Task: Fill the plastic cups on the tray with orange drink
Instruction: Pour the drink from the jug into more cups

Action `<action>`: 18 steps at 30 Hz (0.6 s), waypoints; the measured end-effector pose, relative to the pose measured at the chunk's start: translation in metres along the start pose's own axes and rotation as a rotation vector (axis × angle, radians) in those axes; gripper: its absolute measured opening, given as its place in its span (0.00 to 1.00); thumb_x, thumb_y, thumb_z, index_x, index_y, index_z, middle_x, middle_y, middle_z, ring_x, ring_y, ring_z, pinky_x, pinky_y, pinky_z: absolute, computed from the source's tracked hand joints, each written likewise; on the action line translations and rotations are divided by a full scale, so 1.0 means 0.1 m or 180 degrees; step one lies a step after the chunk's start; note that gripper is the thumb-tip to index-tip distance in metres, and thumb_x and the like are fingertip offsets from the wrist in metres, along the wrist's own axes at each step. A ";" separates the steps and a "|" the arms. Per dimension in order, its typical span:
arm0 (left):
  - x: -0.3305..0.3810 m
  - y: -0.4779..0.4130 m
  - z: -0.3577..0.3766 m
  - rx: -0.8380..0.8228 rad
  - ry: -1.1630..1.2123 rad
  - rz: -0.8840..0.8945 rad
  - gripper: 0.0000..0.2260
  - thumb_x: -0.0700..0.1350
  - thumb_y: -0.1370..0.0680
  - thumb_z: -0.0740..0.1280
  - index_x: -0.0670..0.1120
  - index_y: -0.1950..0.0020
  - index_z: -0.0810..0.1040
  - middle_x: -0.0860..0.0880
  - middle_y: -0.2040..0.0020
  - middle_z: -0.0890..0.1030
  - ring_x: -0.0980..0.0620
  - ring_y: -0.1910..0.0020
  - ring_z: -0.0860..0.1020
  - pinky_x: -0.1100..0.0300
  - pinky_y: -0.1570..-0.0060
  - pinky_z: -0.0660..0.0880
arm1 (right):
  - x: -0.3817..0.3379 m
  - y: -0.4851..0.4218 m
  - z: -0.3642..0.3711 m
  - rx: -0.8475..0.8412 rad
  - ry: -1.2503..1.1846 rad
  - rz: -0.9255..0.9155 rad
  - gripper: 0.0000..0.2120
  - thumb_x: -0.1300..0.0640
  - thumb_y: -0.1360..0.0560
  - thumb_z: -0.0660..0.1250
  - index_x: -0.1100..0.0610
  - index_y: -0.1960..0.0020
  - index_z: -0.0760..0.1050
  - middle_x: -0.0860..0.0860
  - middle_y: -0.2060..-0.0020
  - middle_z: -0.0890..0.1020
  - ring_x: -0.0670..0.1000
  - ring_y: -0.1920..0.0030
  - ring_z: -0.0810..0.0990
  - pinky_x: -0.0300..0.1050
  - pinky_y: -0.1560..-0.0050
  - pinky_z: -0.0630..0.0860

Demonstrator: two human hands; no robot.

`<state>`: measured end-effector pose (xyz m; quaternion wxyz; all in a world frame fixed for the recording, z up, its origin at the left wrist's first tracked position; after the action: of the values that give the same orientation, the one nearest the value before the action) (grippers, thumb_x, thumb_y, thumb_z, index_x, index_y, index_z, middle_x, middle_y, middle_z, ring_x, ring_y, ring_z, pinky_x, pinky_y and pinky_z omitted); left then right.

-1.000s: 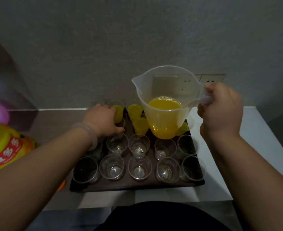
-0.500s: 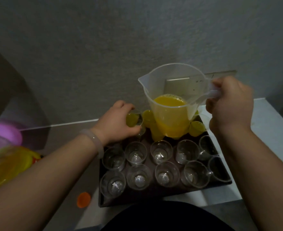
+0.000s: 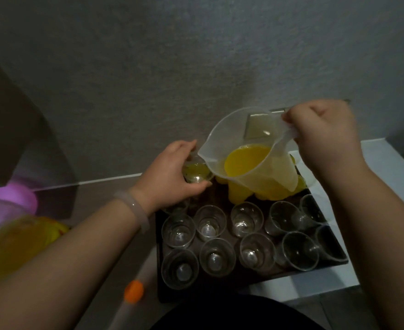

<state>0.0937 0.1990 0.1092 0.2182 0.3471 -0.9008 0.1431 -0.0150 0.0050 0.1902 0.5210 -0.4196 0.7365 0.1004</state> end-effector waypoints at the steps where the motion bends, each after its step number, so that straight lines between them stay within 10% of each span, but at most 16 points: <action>1: -0.01 0.01 -0.01 0.0004 -0.0038 -0.0014 0.40 0.52 0.33 0.77 0.42 0.26 0.64 0.47 0.33 0.70 0.55 0.39 0.72 0.76 0.44 0.59 | -0.03 -0.01 0.02 -0.0047 0.0133 -0.0072 0.21 0.52 0.32 0.63 0.70 0.69 0.65 0.57 0.74 0.63 0.51 0.71 0.61 0.55 0.71 0.64; 6: 0.01 0.03 -0.06 -0.0036 -0.0089 -0.0019 0.36 0.52 0.33 0.77 0.42 0.29 0.69 0.49 0.31 0.68 0.60 0.41 0.71 0.77 0.44 0.59 | -0.15 -0.05 0.14 -0.0325 0.0664 -0.0366 0.19 0.53 0.29 0.63 0.55 0.75 0.60 0.47 0.81 0.59 0.47 0.77 0.57 0.45 0.71 0.56; 18: 0.05 0.05 -0.05 -0.0034 -0.0365 -0.0120 0.34 0.55 0.33 0.75 0.46 0.31 0.69 0.48 0.36 0.77 0.50 0.37 0.74 0.63 0.41 0.67 | -0.41 -0.04 0.26 -0.0577 0.1520 -0.0846 0.18 0.50 0.29 0.61 0.57 0.73 0.63 0.51 0.79 0.64 0.50 0.76 0.62 0.43 0.73 0.54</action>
<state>0.0883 0.2020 0.1157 0.1708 0.3705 -0.9058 0.1141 0.0104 0.0388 0.2153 0.3017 -0.5690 0.7649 -0.0050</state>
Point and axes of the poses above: each hand's wrist, its own y-axis away from the middle knuckle, its own z-axis out of the palm, x = y × z, the point moved 6 cm from there along -y, towards the middle knuckle
